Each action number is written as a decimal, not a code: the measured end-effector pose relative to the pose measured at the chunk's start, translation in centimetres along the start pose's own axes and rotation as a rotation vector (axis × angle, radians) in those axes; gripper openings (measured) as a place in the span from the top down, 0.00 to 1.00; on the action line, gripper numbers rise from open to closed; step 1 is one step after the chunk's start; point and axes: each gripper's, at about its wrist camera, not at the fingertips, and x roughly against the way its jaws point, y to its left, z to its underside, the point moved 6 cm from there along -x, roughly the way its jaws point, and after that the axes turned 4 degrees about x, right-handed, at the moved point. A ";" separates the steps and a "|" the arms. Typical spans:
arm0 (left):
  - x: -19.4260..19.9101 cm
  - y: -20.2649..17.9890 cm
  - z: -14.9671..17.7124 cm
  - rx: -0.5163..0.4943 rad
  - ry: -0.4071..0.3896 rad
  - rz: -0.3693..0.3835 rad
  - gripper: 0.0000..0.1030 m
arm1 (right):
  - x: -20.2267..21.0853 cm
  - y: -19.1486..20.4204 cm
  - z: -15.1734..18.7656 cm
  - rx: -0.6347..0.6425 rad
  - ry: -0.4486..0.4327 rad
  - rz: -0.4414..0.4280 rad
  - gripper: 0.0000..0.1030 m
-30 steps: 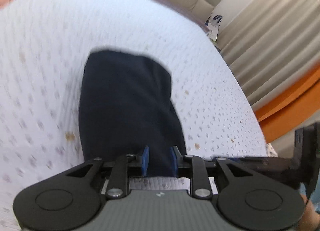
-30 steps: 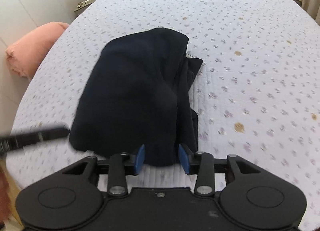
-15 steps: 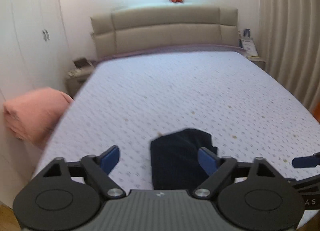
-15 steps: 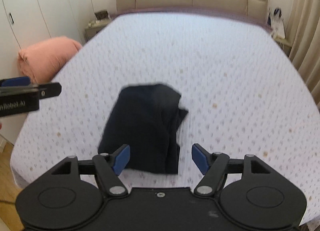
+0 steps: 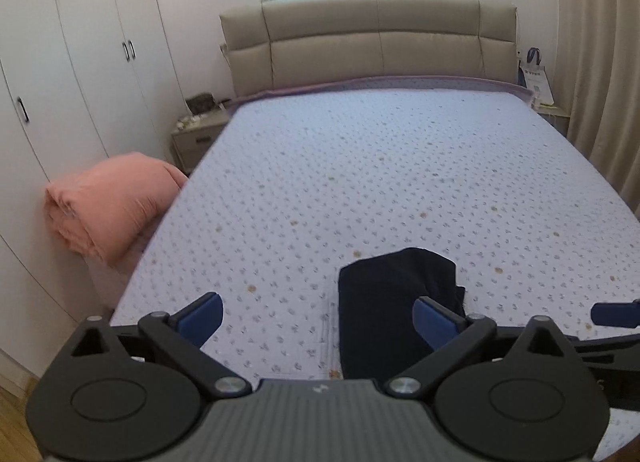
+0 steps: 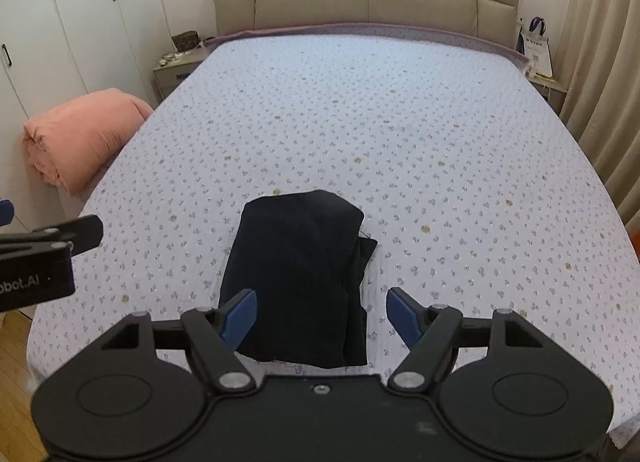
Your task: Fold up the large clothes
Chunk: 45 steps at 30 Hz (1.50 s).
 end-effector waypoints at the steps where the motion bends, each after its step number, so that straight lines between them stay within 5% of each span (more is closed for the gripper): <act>1: -0.1 0.3 -0.1 0.007 0.000 0.021 0.01 | -0.3 0.1 -0.2 -0.003 0.004 0.007 0.17; 15: -4.8 0.7 -1.2 0.008 0.061 0.131 0.01 | -2.5 0.6 -0.8 -0.064 0.058 0.054 0.17; 35: -8.9 1.9 -1.7 -0.017 0.126 0.139 0.02 | -5.0 1.9 -1.8 -0.058 0.103 0.080 0.17; 45: -10.5 2.4 -3.7 -0.044 0.088 0.126 0.03 | -6.0 2.0 -2.6 -0.066 0.130 0.092 0.17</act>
